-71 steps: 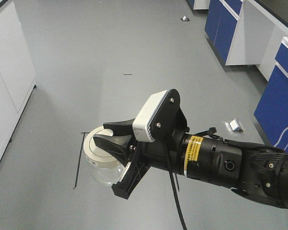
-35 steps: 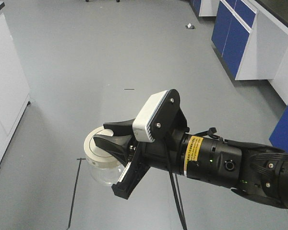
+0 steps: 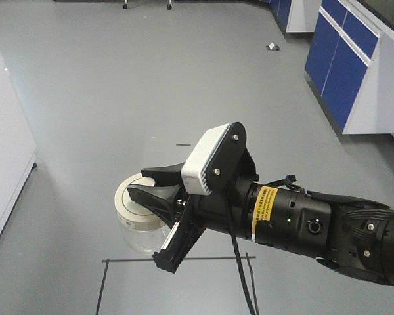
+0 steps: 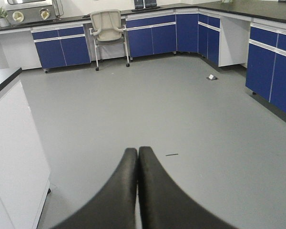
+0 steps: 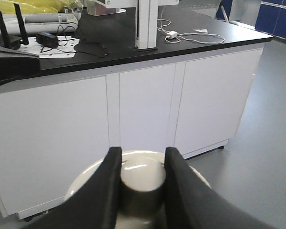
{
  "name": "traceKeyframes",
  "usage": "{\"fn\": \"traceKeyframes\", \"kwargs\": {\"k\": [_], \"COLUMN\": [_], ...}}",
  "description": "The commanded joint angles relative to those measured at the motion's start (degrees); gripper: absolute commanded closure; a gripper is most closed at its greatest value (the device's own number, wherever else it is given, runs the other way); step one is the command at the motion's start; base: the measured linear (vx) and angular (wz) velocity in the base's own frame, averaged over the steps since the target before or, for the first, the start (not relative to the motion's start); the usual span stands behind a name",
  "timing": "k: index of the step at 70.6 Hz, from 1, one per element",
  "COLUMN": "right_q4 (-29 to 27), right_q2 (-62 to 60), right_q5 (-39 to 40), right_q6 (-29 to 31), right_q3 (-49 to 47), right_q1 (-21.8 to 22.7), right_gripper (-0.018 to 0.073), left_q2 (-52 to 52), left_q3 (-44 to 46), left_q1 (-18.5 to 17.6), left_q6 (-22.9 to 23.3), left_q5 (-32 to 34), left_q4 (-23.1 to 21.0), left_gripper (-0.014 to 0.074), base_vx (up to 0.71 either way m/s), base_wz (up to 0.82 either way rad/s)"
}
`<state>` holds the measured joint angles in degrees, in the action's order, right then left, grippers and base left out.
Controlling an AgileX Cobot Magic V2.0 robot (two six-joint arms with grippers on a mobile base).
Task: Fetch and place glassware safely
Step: 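Hold the jar in the right gripper while the base turns away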
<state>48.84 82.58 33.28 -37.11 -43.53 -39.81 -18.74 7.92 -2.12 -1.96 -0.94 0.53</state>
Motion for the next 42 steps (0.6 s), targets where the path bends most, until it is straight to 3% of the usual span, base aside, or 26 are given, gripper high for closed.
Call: {"fn": "traceKeyframes", "kwargs": {"k": [1,42], "right_q4": [-1.85,-1.85], "right_q2": [-2.32,-2.32], "right_q5": [4.78,4.78], "right_q6": [0.16,0.16], "right_q3": [-1.75,-1.75], "right_q1": [0.12,0.12], "right_gripper": [0.0563,0.0563], "left_q2": [-0.42,-0.42], "left_q3": [1.45,1.45], "left_q1": [0.07,0.07], "left_q6": [0.12,0.12], "left_q5": [4.54,4.54], "left_q4": [-0.53,-0.53], "left_gripper": [0.0603,0.0603], "base_vx": [0.44,0.43], "base_wz": [0.05,0.06]}}
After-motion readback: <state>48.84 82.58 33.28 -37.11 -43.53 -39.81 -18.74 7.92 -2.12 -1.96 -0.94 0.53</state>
